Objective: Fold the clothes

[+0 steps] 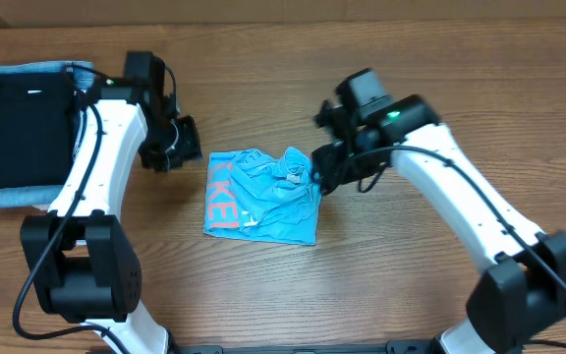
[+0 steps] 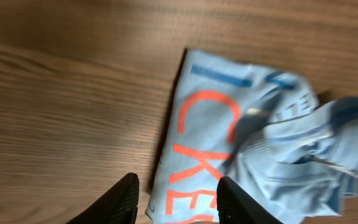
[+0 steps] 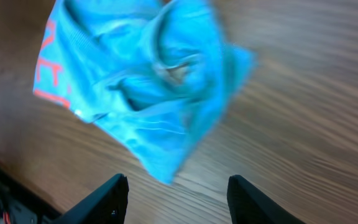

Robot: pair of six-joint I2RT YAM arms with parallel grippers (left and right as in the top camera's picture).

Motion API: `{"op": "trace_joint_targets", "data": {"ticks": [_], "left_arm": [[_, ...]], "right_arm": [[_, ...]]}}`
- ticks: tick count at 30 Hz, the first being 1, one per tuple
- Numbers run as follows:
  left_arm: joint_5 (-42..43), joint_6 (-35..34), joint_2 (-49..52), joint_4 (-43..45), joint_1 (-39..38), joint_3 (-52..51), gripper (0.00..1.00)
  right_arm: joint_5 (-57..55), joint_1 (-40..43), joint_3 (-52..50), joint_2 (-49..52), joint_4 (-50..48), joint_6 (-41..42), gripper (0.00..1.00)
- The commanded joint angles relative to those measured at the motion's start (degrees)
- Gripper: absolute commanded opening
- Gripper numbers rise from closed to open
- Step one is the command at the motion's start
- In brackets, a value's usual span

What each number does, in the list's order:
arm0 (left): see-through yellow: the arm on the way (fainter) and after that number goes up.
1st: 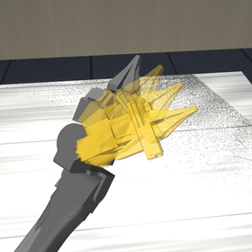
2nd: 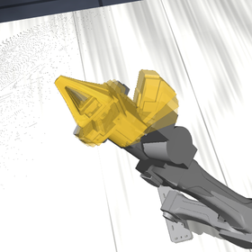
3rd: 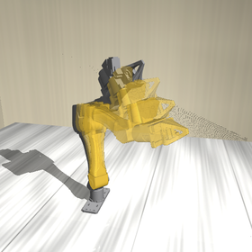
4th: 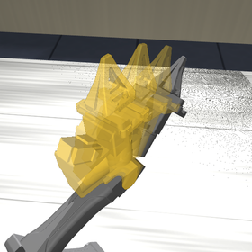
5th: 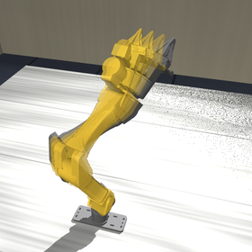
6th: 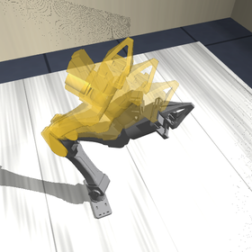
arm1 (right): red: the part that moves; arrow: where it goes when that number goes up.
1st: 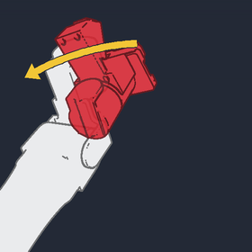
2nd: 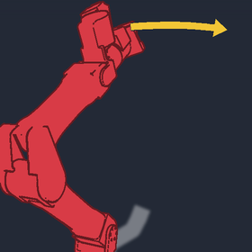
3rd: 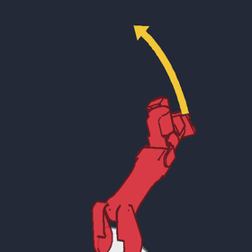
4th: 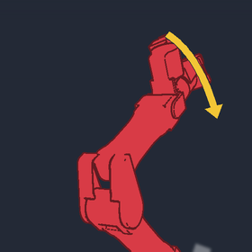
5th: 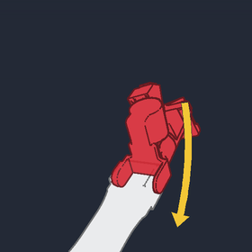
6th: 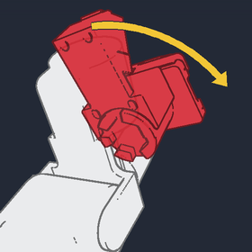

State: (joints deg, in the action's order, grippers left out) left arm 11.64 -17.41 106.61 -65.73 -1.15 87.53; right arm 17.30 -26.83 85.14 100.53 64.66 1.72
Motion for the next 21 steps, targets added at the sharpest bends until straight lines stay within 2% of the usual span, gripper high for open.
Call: {"op": "trace_joint_targets", "data": {"ticks": [1, 3, 12, 18, 20, 21], "left_arm": [[3.04, 1.18, -1.05, 2.01, -0.48, -4.98, 0.44], [3.43, 1.16, -1.05, 3.37, -0.52, -7.52, 0.44], [3.21, 1.11, -0.98, 11.56, -3.54, -15.45, 0.47], [2.80, 1.11, -0.98, 12.94, -4.26, -17.90, 0.47], [2.82, 1.07, -0.96, 13.57, -4.66, -18.47, 0.47], [2.82, 1.09, -0.96, 13.79, -4.81, -18.64, 0.47]], "right_arm": [[1.66, -3.48, -0.55, 1.92, -2.62, -0.04, 0.57], [-0.74, -5.53, -0.55, 3.19, -4.55, -0.07, 0.61], [-4.85, -9.11, -0.57, 7.52, -8.79, -0.26, 0.63], [-4.59, -9.11, -0.57, 10.69, -8.79, -0.26, 0.60], [-4.59, -9.11, -0.57, 11.52, -8.85, -0.26, 0.54], [-4.59, -9.11, -0.57, 11.67, -8.87, -0.26, 0.48]]}}
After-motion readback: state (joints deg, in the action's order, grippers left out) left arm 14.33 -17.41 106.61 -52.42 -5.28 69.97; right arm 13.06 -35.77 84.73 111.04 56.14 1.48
